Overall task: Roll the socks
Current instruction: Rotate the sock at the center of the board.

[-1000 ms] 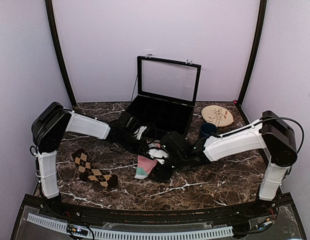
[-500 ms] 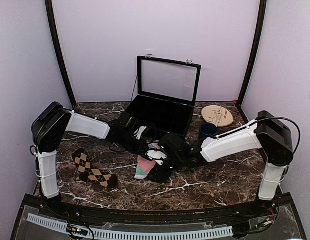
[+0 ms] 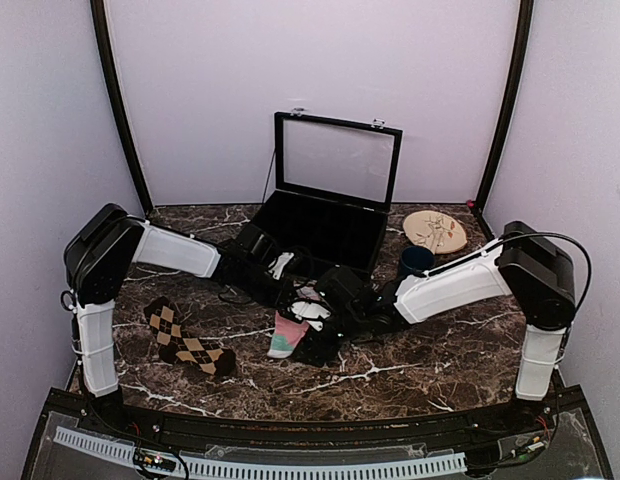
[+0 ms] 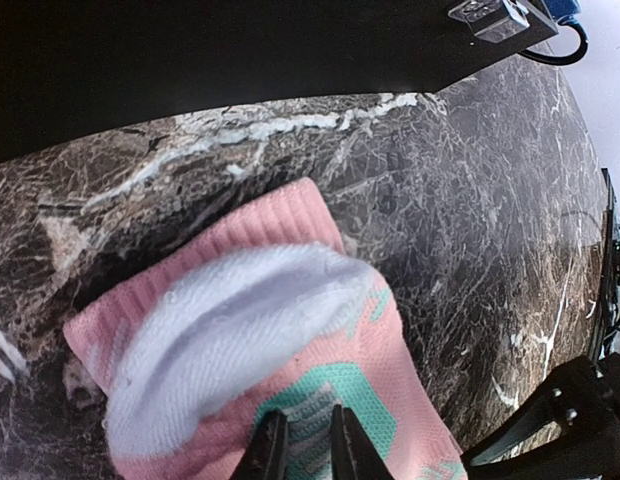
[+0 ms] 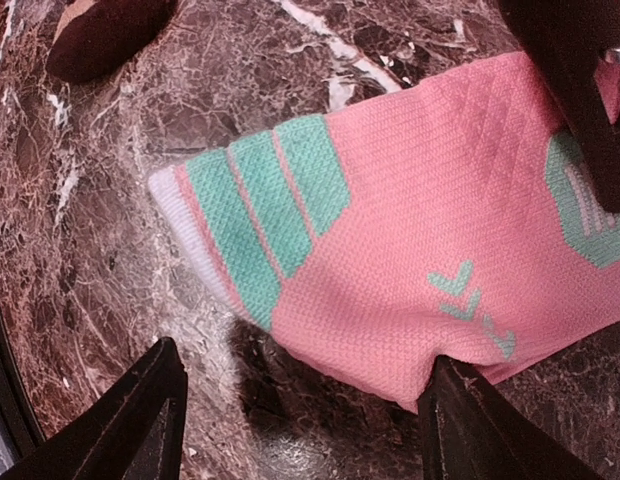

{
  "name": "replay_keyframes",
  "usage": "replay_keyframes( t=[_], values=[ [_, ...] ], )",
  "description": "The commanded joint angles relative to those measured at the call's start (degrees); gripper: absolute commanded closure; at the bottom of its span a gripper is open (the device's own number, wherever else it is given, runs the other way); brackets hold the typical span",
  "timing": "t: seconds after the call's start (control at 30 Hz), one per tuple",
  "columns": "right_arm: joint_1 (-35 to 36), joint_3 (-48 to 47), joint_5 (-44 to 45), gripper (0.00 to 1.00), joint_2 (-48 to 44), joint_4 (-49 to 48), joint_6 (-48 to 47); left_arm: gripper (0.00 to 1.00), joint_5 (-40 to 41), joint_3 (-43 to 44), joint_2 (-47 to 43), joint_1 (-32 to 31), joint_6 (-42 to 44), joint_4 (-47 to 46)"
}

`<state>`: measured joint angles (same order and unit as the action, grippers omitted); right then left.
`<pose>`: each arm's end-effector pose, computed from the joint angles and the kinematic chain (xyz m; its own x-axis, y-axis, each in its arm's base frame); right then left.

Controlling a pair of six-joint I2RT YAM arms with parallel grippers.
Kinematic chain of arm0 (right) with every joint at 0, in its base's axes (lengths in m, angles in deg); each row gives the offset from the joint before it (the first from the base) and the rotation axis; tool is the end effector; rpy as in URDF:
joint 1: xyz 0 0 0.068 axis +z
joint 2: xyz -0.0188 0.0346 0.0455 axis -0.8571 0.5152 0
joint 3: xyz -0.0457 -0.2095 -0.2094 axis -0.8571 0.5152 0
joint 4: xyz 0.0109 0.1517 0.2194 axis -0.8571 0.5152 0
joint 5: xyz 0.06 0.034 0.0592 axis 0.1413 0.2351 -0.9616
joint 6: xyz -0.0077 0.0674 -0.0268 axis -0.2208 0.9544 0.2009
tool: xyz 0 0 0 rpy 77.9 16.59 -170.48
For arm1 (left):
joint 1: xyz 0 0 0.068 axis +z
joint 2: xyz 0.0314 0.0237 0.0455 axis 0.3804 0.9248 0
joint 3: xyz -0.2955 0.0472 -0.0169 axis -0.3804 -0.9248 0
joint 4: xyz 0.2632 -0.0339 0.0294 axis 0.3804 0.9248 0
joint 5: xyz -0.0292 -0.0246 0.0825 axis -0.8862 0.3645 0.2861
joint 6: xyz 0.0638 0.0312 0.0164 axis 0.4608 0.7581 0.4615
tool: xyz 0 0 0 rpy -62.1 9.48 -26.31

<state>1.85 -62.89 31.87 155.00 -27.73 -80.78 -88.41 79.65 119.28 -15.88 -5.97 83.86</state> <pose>0.1936 0.3710 0.1455 -0.4165 -0.6316 -0.6539 -0.8967 0.4039 0.1810 0.3331 -0.2978 0.1368 -0.7745 0.3348 -0.5366 0.6106 0.6171 -0.4963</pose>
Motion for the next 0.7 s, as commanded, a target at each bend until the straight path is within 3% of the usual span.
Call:
replay_keyframes(
  t=[0.0, 0.67],
  values=[
    [-0.6, -2.0, -2.5, 0.27, 2.1, -3.0, -1.8, 0.83, -0.4, -0.9, 4.0, -0.3, 1.9, 8.8],
    [0.7, -0.4, -11.8, 0.30, 3.4, -7.2, -1.3, 0.84, -0.3, 0.1, 6.0, -0.3, 1.2, 9.4]
  ],
)
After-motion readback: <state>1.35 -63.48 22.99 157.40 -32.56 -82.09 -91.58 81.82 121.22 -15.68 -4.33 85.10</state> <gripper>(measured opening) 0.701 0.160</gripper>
